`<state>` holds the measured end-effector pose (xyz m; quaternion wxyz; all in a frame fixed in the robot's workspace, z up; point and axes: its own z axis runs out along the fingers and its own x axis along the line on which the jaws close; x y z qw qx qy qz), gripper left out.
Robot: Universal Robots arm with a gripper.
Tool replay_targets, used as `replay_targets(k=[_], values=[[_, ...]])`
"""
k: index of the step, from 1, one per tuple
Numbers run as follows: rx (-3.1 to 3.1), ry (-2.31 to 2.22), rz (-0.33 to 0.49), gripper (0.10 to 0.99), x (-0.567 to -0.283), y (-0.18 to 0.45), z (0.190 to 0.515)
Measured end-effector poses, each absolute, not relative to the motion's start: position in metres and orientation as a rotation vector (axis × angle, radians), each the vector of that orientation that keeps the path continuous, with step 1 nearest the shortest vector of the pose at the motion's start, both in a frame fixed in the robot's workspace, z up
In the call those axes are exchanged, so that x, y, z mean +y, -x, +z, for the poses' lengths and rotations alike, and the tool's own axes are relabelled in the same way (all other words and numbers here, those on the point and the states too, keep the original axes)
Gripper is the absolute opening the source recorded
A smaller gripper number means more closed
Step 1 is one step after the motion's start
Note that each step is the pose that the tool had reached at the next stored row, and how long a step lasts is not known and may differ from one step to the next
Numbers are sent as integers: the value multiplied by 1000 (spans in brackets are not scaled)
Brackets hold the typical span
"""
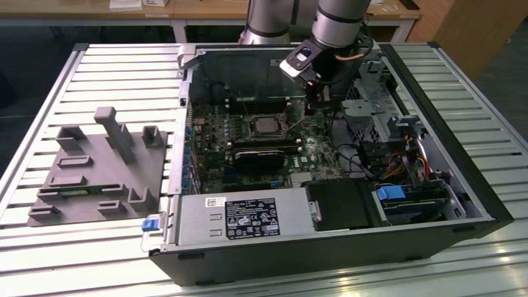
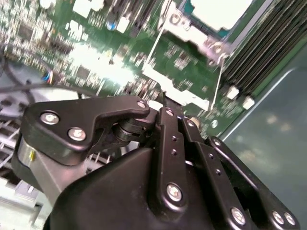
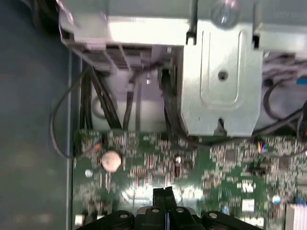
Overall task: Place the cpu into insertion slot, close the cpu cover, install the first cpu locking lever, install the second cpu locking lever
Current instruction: 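Close the cpu cover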
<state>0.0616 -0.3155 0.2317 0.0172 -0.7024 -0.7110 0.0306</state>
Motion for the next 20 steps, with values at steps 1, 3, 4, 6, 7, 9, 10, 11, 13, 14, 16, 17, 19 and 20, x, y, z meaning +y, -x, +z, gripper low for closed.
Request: replay_targets(k=[1,3,4,6,7,9,10,11,13,14,16,17,19,20], values=[[-2200,2173,115,102,-316,-62,232],[-2195,2168,125,102,-315,-62,232],[-2195,2168,125,102,-315,-62,232],[-2195,2168,125,102,-315,-62,232],[-2195,2168,125,102,-315,-62,231],[-2195,2168,124,102,-315,-60,231],[-2195,2168,123,102,-315,-58,231],[-2196,2168,121,102,-315,-57,232],[-2197,2169,118,102,-315,-53,231],[-2197,2170,117,102,-315,-51,232],[-2198,2171,114,102,-315,-46,231],[-2199,2172,112,102,-315,-44,231],[-2200,2173,109,102,-315,-39,232],[-2201,2174,108,102,-315,-37,231]])
